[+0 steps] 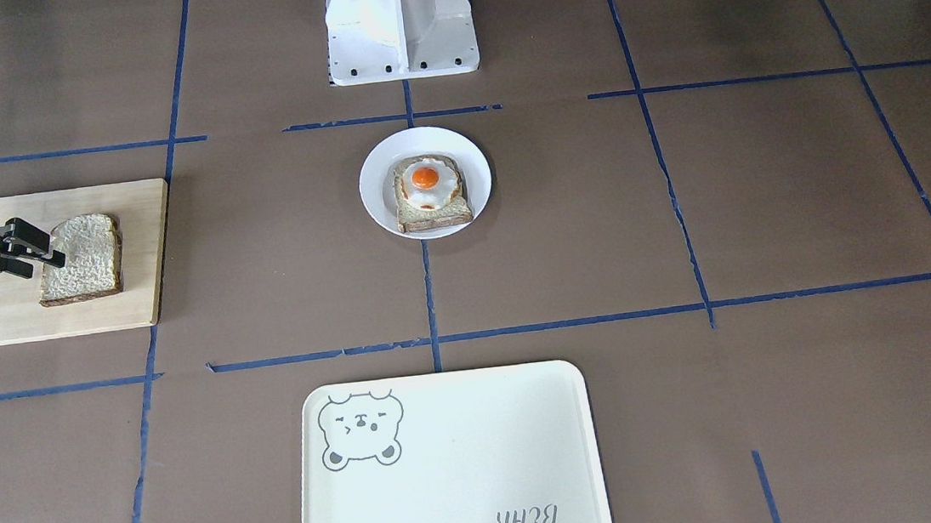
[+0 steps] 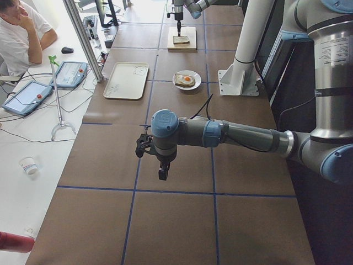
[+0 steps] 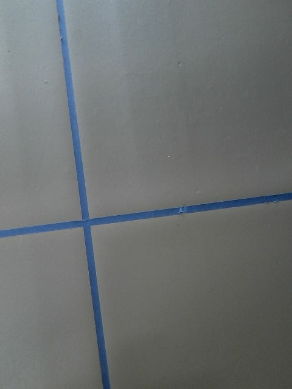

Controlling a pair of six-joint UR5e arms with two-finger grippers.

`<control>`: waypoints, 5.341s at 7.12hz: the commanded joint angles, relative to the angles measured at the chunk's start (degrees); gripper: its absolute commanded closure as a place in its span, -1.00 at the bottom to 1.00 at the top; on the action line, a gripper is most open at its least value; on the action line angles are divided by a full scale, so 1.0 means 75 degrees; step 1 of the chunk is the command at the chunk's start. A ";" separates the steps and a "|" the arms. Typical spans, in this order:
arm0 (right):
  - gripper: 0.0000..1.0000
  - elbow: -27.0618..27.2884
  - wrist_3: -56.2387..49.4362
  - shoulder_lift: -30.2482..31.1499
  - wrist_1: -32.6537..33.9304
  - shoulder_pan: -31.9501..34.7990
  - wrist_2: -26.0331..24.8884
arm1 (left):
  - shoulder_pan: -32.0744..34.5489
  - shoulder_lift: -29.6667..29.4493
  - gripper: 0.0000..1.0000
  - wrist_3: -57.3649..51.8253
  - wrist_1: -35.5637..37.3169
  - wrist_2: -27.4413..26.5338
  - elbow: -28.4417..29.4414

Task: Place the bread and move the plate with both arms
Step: 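Lower the right gripper onto the bread slice on the bamboo board and grasp it, then lift the bread with the right gripper and carry it over the egg toast plate, then lower the bread onto the egg toast and open the right gripper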

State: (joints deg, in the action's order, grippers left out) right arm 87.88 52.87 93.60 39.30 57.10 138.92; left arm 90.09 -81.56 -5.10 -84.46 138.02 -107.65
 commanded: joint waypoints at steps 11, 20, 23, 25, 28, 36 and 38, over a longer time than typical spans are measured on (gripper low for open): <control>0.06 -0.0046 0.0005 0.0001 0.0045 -0.0125 -0.0054 | 0.0000 0.0012 -1.00 0.0001 0.0012 0.0019 -0.0060; 1.00 0.1673 0.0899 -0.0372 -0.0002 -0.0148 0.0507 | 0.0012 0.0012 -1.00 0.0059 0.0035 0.0125 -0.0236; 1.00 0.1912 0.3897 -0.2208 0.0010 -0.1619 0.0032 | 0.0012 0.0047 -1.00 0.0059 0.0047 0.0265 -0.0283; 1.00 0.1772 0.4703 -0.3065 0.0091 -0.3002 -0.1244 | 0.0012 0.0059 -1.00 0.0059 0.0047 0.0266 -0.0353; 1.00 0.0766 0.4845 -0.4098 0.0069 -0.4073 -0.2899 | 0.0012 0.0070 -1.00 0.0059 0.0059 0.0277 -0.0400; 0.97 0.0400 0.4552 -0.4101 0.0022 -0.3968 -0.3089 | 0.0012 0.0129 -1.00 0.0141 0.0094 0.0289 -0.0623; 0.84 0.0364 0.4540 -0.4113 0.0022 -0.3981 -0.3101 | 0.0024 0.0140 -1.00 0.0141 0.0105 0.0289 -0.0670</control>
State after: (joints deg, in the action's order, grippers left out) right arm 90.73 86.99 62.74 39.51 27.34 115.74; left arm 90.24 -80.57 -4.06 -83.74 140.19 -112.46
